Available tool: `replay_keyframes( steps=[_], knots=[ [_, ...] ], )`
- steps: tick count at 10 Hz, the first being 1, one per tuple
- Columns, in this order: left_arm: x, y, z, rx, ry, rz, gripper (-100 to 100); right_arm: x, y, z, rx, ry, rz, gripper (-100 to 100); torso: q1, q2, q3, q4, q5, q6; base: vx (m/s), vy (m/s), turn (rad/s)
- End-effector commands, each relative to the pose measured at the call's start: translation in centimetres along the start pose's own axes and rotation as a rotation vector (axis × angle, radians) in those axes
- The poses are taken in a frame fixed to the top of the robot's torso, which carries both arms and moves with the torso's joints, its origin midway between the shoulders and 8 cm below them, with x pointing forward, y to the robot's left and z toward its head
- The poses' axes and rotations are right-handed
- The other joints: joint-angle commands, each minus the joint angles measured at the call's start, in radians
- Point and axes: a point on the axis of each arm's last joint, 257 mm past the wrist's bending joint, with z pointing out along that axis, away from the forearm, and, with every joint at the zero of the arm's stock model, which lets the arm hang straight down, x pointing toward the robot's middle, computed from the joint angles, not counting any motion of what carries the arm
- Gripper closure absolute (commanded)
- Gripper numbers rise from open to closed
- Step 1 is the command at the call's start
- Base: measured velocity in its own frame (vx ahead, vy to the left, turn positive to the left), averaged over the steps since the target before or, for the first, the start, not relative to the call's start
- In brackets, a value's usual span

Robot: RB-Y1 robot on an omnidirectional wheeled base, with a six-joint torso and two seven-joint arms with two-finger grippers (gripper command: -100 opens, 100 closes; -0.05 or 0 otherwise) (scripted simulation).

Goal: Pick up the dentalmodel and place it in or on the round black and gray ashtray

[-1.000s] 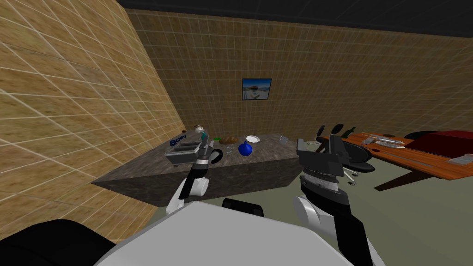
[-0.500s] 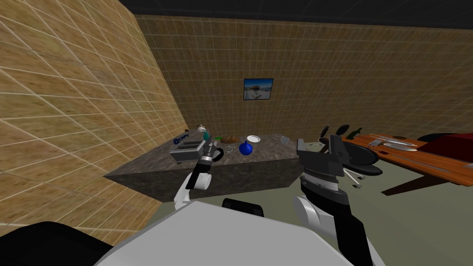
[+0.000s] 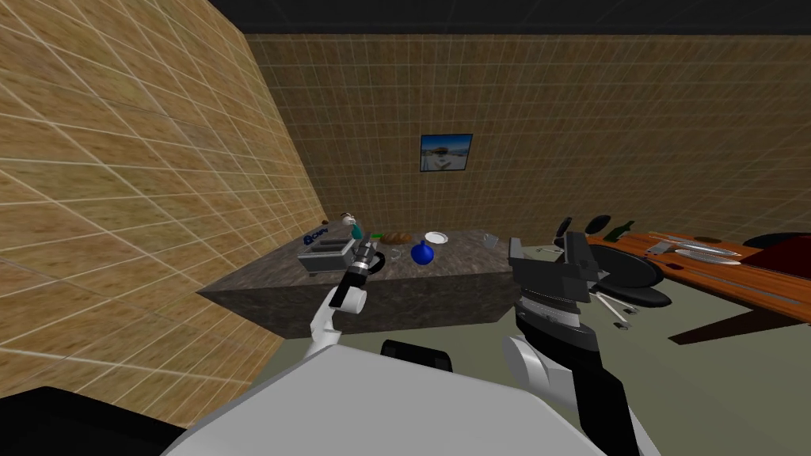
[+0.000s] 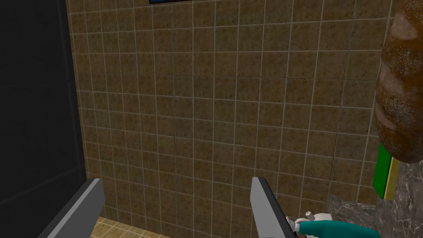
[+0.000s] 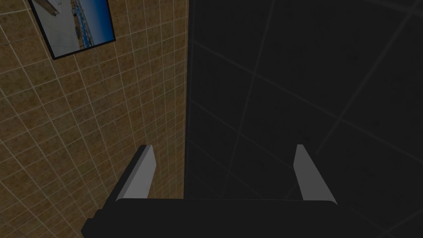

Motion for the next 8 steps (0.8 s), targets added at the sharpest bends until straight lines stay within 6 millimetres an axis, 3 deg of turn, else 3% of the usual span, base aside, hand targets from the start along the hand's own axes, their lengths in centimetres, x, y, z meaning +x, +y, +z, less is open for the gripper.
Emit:
replay_keyframes(
  steps=[1, 2, 3, 5, 8],
  knots=[
    [0.5, 2.0, 1.0, -0.055, 0.011, -0.017, -100, 0.0, 0.0, 0.0, 0.0, 0.0, 0.0, 0, 0.0, 0.0, 0.0, 0.0, 0.0, 0.0, -0.03, -0.024, 0.074],
    [0.5, 2.6, 1.0, -0.077, 0.01, -0.017, -100, 0.0, 0.0, 0.0, 0.0, 0.0, 0.0, 0, 0.0, 0.0, 0.0, 0.0, 0.0, 0.0, -0.024, -0.026, 0.038],
    [0.8, 3.7, 2.1, -0.103, 0.019, -0.033, -100, 0.0, 0.0, 0.0, 0.0, 0.0, 0.0, 0, 0.0, 0.0, 0.0, 0.0, 0.0, 0.0, -0.018, -0.036, 0.064],
    [0.8, 4.5, 2.1, -0.136, 0.017, -0.032, -100, 0.0, 0.0, 0.0, 0.0, 0.0, 0.0, 0, -0.001, 0.0, 0.0, 0.0, 0.0, 0.0, -0.015, -0.02, 0.019],
    [1.4, 7.6, 4.1, -0.23, 0.027, -0.063, -100, 0.0, 0.0, 0.0, 0.0, 0.0, 0.0, 0, 0.0, 0.0, 0.0, 0.0, 0.0, 0.0, -0.018, -0.03, 0.055]
  ],
)
